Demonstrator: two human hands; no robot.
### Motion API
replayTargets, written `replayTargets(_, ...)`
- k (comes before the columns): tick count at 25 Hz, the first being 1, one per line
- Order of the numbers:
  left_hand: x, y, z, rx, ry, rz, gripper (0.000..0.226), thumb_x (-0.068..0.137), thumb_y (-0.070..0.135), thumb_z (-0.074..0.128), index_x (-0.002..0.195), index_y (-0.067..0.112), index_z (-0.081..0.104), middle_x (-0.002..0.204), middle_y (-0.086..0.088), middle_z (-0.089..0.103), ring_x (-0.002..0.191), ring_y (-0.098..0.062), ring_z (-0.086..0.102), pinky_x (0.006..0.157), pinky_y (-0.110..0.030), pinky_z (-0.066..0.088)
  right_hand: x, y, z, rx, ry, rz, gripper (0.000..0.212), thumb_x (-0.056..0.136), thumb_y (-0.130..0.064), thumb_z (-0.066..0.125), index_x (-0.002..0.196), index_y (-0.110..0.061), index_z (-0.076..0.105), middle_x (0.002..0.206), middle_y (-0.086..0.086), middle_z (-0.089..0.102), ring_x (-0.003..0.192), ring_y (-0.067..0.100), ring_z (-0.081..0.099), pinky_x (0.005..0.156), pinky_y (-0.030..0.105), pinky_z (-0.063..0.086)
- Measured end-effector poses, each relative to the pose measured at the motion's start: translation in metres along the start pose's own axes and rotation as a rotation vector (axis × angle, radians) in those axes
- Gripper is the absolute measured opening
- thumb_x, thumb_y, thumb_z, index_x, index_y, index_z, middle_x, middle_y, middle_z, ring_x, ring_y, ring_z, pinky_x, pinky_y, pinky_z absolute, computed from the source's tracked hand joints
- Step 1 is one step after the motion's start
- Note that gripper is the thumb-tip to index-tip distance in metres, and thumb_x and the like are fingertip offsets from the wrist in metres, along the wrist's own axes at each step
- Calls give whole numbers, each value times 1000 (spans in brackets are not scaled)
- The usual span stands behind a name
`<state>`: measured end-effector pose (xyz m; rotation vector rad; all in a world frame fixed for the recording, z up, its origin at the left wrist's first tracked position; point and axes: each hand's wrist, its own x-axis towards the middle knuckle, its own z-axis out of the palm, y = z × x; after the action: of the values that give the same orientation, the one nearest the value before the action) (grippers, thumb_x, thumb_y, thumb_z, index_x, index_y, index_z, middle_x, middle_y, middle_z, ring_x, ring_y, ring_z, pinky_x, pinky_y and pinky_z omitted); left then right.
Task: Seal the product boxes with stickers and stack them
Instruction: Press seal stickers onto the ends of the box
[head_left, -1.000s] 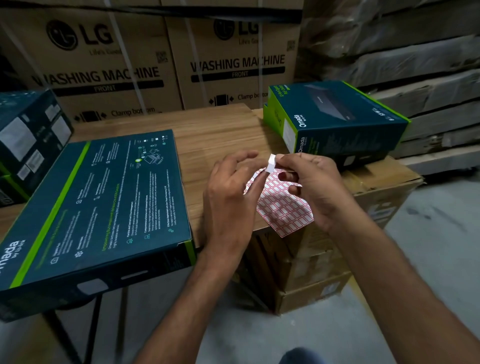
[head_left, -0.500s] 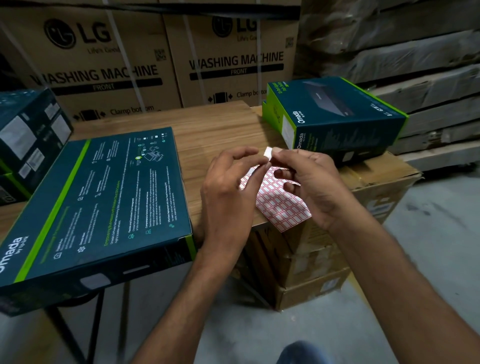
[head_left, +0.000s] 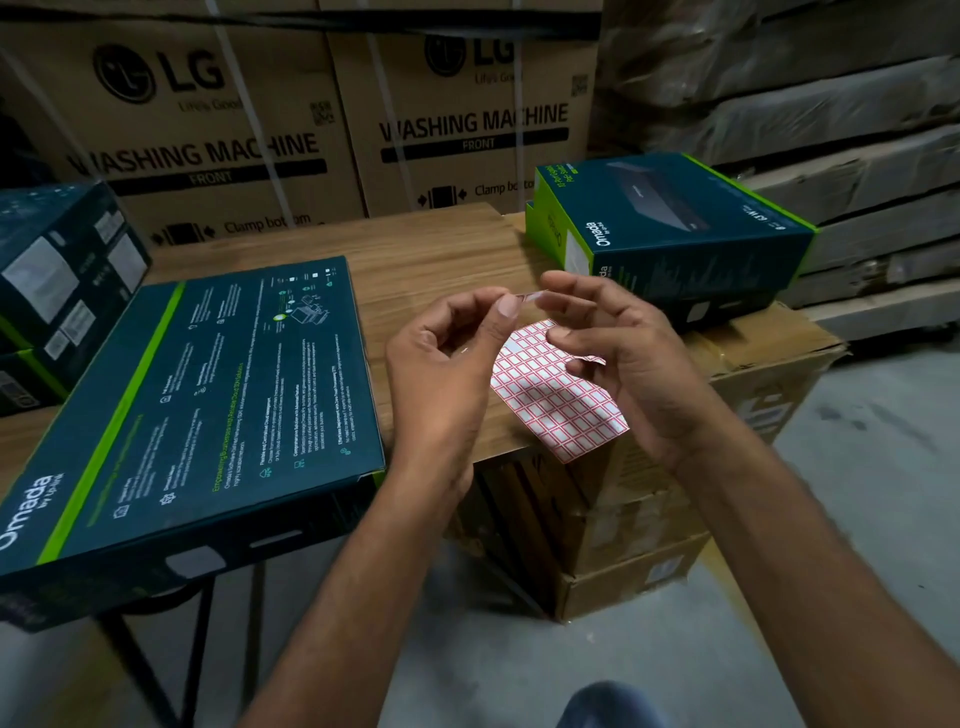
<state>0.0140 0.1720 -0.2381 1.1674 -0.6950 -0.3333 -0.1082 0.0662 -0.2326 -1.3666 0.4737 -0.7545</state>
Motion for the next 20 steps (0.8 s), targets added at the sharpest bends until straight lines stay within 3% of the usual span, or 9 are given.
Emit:
replayTargets(4, 0, 6, 3, -79, -38, -166, 7, 93, 15, 78, 99, 15, 77, 88, 4, 79, 83, -2, 72, 70, -19, 53, 1, 0, 1, -149, 10, -102, 23, 99, -19, 68, 121, -25, 71, 115, -8, 76, 102, 4, 68, 78, 24, 50)
replayTargets(11, -3, 3, 5, -62, -55, -149, 5, 92, 15, 79, 95, 16, 76, 88, 2, 79, 84, -4, 72, 70, -19, 54, 3, 7, 4, -191, 86, -132, 13, 94, -24, 74, 104, -15, 76, 96, 4, 79, 85, 8, 69, 68, 18, 51)
replayTargets(14, -2, 1, 1, -42, 61, -110, 5, 95, 18, 77, 96, 20, 73, 91, 2, 78, 85, -8, 72, 64, -20, 54, 7, 8, 1, -151, 230, -83, 7, 97, -22, 72, 98, -16, 76, 93, 2, 78, 76, 1, 66, 66, 18, 48)
replayTargets(18, 1, -4, -6, -15, 83, -122, 6, 97, 21, 75, 101, 20, 71, 97, 0, 80, 92, -11, 74, 64, -21, 57, 22, 10, -13, -426, 202, -92, 11, 100, -18, 69, 104, -21, 79, 96, -7, 78, 80, -4, 67, 64, 12, 47)
replayTargets(20, 1, -9, -5, -55, 102, -210, 9, 99, 21, 72, 107, 18, 68, 93, 3, 80, 89, -8, 75, 65, -19, 56, 38, 14, -15, -531, 186, -60, 14, 102, -19, 66, 105, -21, 80, 97, -6, 77, 87, 1, 66, 69, 19, 46)
